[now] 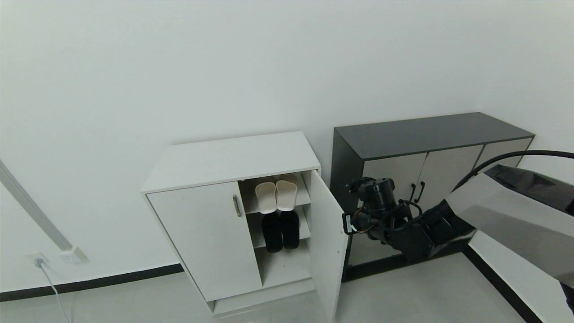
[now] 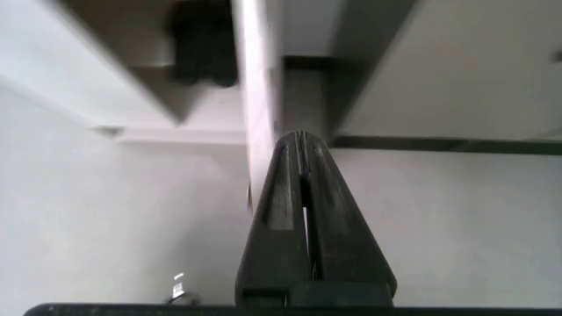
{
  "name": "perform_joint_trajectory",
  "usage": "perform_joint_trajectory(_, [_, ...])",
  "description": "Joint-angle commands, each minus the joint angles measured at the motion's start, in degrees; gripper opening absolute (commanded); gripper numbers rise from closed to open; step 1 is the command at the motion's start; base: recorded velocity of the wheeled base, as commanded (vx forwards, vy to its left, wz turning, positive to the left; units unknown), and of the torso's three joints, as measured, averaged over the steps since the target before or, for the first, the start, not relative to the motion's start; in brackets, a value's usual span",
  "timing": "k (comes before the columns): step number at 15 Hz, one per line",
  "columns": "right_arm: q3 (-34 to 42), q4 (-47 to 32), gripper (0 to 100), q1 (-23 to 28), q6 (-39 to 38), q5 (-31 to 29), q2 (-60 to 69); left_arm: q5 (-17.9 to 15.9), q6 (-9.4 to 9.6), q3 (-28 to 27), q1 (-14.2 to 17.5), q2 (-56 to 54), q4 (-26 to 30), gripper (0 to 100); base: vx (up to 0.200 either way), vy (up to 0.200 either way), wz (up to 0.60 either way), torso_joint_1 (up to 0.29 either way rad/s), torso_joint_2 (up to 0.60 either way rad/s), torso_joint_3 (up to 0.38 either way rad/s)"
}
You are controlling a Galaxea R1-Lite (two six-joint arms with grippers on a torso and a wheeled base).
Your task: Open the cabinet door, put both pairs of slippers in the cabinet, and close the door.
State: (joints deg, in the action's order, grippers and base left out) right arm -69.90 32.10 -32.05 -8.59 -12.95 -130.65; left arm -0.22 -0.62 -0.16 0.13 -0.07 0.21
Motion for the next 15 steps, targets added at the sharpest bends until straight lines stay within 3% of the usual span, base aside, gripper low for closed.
perform_joint_trajectory(1, [2.05, -0.02, 0, -4.16, -1.43, 0.03, 2.77, 0.04, -0.08, -0.02, 0.04, 0.07, -0.03, 0, 0.000, 0.000, 0.00, 0.000, 0.00, 0.000])
perform_joint_trajectory(5, [4.69, 0.07, 0, -8.47, -3.27, 0.47, 6.02, 0.04, -0.08, -0.02, 0.04, 0.07, -0.03, 0, 0.000, 0.000, 0.00, 0.000, 0.00, 0.000])
perform_joint_trajectory(12, [7.59, -0.02, 0, -8.29, -2.74, 0.99, 11.55, 0.04, -0.08, -0.02, 0.04, 0.07, 0.06, 0, 0.000, 0.000, 0.00, 0.000, 0.00, 0.000])
perform_joint_trajectory(15, [8.73, 0.51, 0, -8.47, -1.60, 2.66, 11.38, 0.04, -0.08, -0.02, 0.04, 0.07, -0.03, 0, 0.000, 0.000, 0.60, -0.002, 0.00, 0.004])
